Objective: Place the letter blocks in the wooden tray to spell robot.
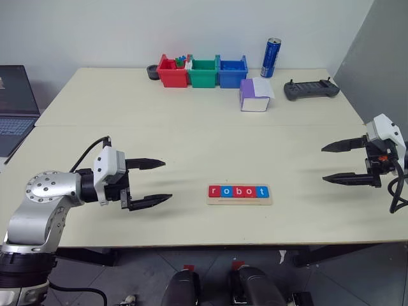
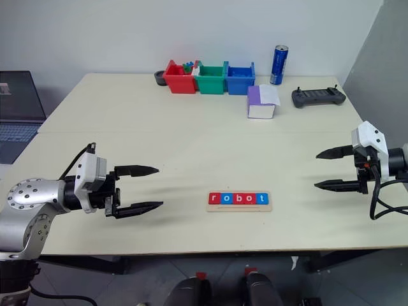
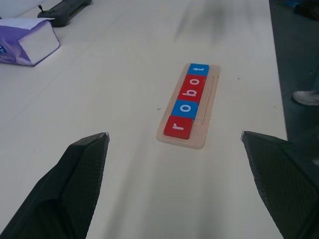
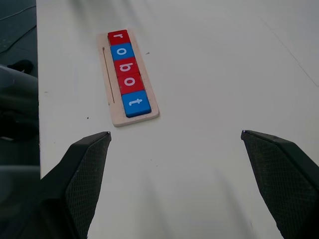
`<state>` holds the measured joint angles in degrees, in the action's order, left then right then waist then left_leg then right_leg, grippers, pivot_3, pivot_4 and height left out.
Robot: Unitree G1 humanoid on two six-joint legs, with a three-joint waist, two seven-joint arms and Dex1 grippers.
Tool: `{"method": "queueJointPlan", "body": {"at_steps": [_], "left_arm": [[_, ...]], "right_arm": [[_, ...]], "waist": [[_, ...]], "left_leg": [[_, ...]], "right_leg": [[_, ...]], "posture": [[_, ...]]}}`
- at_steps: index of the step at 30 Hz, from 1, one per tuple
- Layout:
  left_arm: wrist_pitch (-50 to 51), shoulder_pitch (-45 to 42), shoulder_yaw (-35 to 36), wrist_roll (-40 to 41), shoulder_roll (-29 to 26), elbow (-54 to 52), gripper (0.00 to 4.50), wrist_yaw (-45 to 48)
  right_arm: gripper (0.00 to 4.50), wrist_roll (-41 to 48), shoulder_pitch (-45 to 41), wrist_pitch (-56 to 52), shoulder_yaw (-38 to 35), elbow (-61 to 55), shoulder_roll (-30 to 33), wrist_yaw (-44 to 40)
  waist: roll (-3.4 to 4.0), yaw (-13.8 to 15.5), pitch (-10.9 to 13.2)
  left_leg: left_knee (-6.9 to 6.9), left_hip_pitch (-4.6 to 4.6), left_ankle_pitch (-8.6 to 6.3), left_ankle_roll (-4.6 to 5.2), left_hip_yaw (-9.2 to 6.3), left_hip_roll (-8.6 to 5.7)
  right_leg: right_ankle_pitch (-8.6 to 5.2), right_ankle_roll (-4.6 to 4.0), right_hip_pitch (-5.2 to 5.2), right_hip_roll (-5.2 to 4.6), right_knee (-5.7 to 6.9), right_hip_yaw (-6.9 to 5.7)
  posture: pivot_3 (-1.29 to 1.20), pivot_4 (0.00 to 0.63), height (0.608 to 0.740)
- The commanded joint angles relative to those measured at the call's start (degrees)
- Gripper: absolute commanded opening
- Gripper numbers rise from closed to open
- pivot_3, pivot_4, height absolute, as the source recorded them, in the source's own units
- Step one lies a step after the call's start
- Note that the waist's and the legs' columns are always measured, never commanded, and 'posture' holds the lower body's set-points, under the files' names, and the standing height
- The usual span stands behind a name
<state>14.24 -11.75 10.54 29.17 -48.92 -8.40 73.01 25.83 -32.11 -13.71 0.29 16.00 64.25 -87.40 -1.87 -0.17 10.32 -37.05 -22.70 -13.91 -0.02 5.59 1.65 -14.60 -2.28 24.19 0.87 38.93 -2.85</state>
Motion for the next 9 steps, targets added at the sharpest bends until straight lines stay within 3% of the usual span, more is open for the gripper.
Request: {"method": "queueJointPlan", "body": {"at_steps": [1, 9], "left_arm": [[-1.11, -0.97, 0.33, 0.15, 0.14, 0.04, 4.5, -0.34], [-1.89, -1.43, 0.23, -0.27, 0.36, -0.05, 4.5, -0.24]], "right_arm": [[4.45, 0.39, -1.37, 1.73, -0.55, 0.12, 0.88, -5.1], [4.45, 0.12, -2.49, 2.16, 0.32, 0.82, 0.45, -5.1]], "waist": [[0.0, 0.0, 0.0], [0.0, 0.0, 0.0]], "left_leg": [[0.0, 0.0, 0.0, 0.0, 0.0, 0.0], [0.0, 0.0, 0.0, 0.0, 0.0, 0.0]], "right_leg": [[0.0, 0.0, 0.0, 0.0, 0.0, 0.0], [0.0, 0.0, 0.0, 0.0, 0.0, 0.0]], "posture": [[0.0, 0.15, 0.74], [0.0, 0.15, 0.74]]}}
